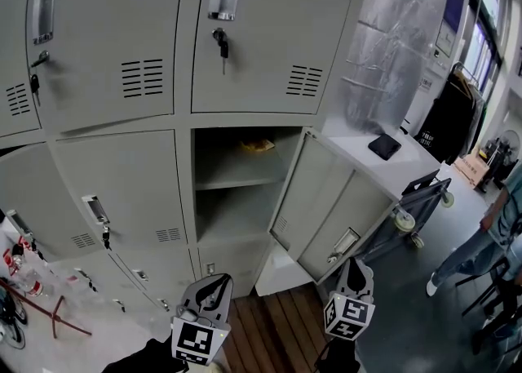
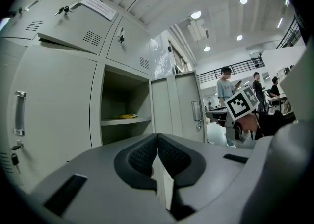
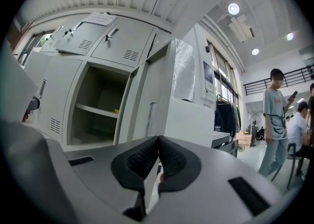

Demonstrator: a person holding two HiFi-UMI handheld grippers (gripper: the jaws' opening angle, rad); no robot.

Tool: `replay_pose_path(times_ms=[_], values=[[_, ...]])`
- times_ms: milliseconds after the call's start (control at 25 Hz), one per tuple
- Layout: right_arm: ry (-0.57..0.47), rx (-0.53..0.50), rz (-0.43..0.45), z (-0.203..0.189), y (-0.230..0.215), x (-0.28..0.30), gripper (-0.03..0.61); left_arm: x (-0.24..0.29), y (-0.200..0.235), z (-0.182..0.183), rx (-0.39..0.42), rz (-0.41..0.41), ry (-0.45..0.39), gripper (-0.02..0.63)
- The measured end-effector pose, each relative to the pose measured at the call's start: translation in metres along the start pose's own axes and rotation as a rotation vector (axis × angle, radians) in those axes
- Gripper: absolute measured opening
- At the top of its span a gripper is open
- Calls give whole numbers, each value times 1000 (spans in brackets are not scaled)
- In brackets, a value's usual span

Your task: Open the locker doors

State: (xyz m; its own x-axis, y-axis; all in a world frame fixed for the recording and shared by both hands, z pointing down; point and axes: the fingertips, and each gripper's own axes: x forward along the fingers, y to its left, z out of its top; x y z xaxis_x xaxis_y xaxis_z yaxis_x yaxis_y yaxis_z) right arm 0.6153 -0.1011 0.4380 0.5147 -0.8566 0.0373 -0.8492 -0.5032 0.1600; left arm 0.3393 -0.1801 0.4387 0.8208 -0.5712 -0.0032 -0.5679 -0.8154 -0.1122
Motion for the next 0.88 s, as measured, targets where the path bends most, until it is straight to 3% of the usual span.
replay_pose_path(times_ms=[240,400,560,880], values=[[-10,-5,8,5,1,-7,15,-5,3,0,-4,22,2,25],[-32,4,54,11,16,-23,15,-13,4,1,-22,32,61,25],[-49,7,114,15,41,-42,15,-21,5,6,3,49,21,25],[-75,18,262,23,109,-84,15,-55,15,13,11,98,52,25]])
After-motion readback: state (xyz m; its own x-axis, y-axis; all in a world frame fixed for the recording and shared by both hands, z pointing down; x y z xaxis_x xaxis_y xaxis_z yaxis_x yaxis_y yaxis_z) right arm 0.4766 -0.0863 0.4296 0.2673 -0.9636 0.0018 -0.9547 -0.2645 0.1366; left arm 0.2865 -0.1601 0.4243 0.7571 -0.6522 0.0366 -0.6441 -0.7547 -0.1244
